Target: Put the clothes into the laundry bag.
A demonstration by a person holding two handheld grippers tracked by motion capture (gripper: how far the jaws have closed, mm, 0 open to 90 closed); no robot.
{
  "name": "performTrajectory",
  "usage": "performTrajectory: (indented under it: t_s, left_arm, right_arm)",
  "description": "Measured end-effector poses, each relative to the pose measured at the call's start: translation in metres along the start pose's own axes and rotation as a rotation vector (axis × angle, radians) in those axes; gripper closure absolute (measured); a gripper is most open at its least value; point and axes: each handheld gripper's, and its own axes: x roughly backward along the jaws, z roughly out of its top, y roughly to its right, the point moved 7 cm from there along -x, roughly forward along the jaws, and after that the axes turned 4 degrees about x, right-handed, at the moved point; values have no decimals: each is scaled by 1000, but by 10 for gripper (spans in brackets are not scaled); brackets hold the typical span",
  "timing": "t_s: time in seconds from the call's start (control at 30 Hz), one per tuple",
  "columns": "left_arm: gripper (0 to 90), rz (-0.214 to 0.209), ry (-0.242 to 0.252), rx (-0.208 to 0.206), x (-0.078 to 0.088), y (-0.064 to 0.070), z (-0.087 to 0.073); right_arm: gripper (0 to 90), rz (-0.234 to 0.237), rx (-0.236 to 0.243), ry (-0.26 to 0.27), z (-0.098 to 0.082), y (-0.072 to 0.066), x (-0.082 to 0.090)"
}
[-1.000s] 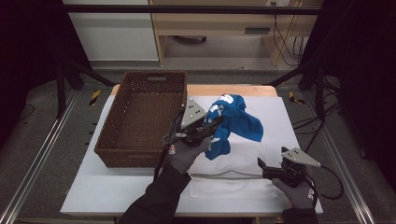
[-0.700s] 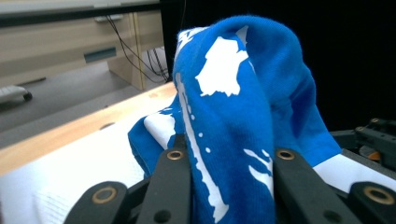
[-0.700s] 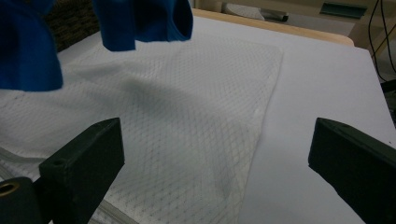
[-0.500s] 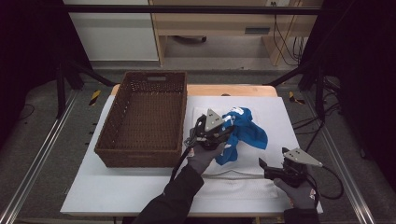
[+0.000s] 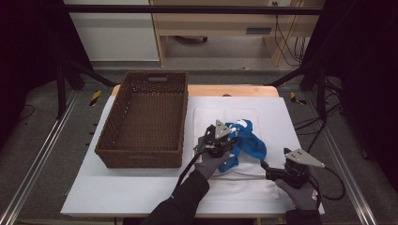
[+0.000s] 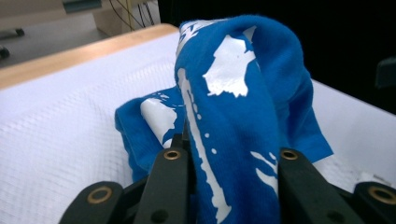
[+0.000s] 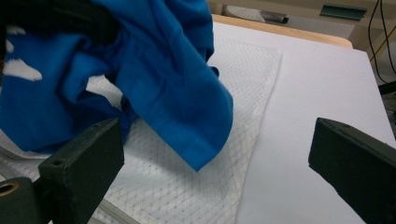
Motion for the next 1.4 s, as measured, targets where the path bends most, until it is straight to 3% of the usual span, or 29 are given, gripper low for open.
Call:
performTrajectory:
  t_s: [0.23,0.33,0.47,0.57,0.8,0.93,1.1,1.4]
  left_arm:
    - [719,-21,-53,9,-15,0,-17]
    - [683,-26,-67,-5,-17,0,-21]
    - [510,-35,-82,-15,-15,1,-22]
    - [373,-30,-94,-22,-7,0,-20]
    - [279,-51,-19,-25,35,1,1]
    - [292,-40,6,-36,64,0,10]
    - [378,-25,6,-46,89,-1,0]
    - [637,-4,-49,-31,103,-4,-33]
  right_arm:
    - [60,3,-12,-7,-1,0,-1]
    - [68,0,-18,-6,-1,1,-1]
    - [74,-3,-26,-5,-1,2,0]
    - [77,-8,-24,0,0,3,1]
    - [82,-12,-28,15,3,2,3]
    - [82,-7,-28,24,6,0,4]
    - [80,1,-28,24,9,-5,1]
    - [72,9,-22,24,15,-11,-1]
